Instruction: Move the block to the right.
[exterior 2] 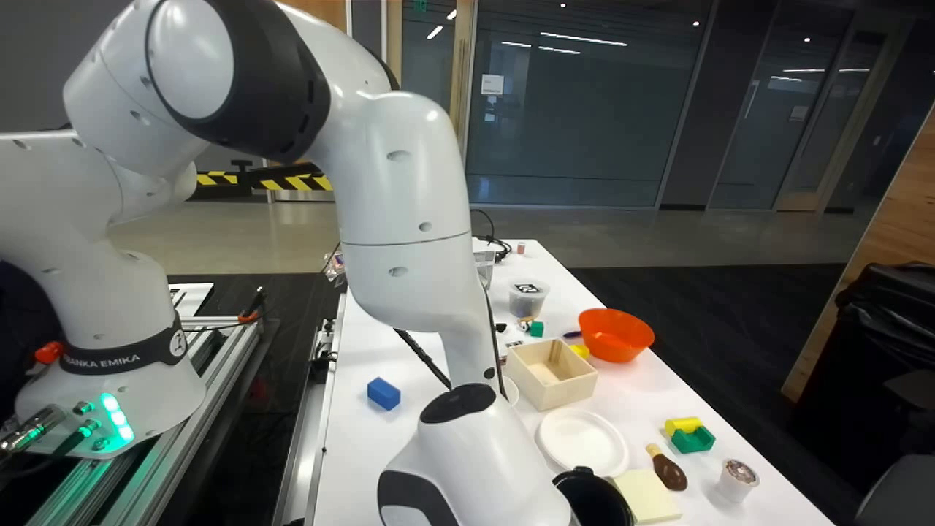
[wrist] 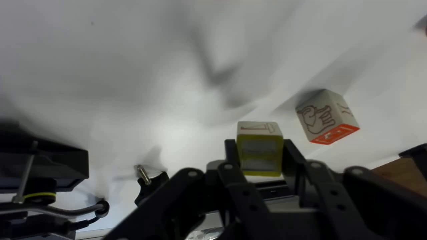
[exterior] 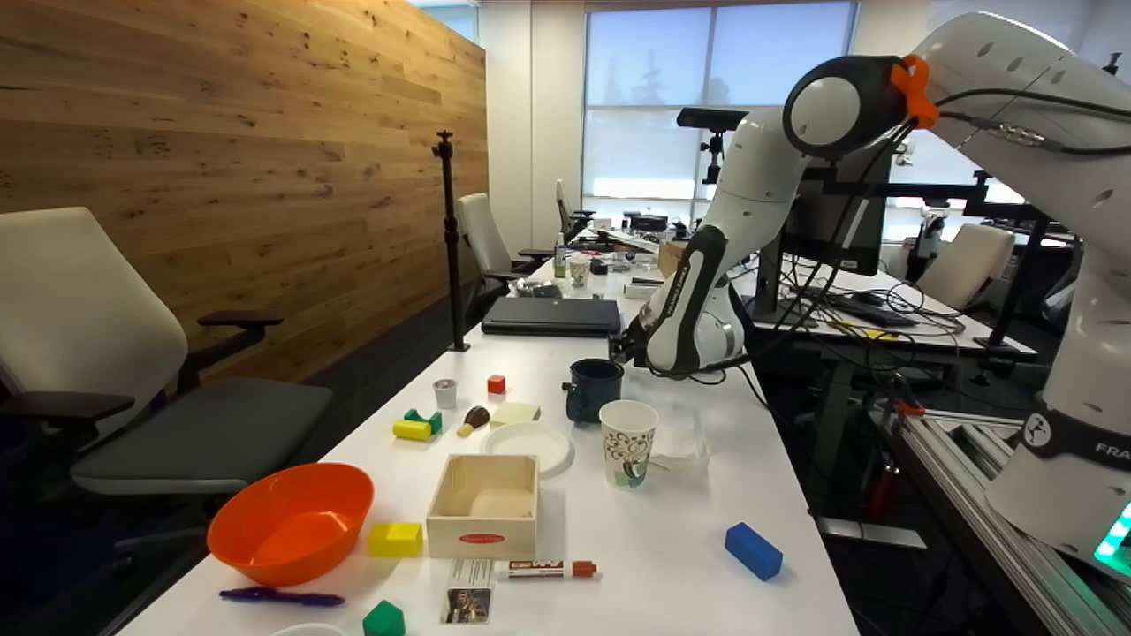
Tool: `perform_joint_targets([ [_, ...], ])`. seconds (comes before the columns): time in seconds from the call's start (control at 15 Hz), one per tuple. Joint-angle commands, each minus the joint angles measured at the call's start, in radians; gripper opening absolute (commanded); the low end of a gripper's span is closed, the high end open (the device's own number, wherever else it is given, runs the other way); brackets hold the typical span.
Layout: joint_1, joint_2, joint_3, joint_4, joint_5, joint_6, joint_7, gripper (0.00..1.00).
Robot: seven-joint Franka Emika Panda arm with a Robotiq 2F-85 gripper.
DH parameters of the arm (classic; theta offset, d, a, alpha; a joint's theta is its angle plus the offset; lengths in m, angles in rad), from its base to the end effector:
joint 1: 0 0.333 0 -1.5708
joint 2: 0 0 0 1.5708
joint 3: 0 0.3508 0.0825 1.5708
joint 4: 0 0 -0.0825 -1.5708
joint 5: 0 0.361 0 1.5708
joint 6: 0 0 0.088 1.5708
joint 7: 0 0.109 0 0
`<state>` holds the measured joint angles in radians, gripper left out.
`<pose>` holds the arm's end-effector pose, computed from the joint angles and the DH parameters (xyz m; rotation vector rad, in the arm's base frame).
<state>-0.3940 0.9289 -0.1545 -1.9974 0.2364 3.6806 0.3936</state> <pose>0.5256 -0.3418 0.1309 2.3501 -1.4139 1.1009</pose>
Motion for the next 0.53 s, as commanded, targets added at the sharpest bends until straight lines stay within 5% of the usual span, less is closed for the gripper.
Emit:
perform_joint_targets([
  [0.0,-0.024,-0.011,0.017,-0.014,0.005,-0.017,-0.043,0.11],
  [0.07,-0.018,-0.018,0.01,-0.02,0.011,-0.04,-0.05,0.13],
  [0.27,-0.006,-0.043,-0.001,-0.033,0.024,-0.12,-0.065,0.62],
  [0.47,0.005,-0.065,-0.012,-0.041,0.035,-0.228,-0.071,0.82],
])
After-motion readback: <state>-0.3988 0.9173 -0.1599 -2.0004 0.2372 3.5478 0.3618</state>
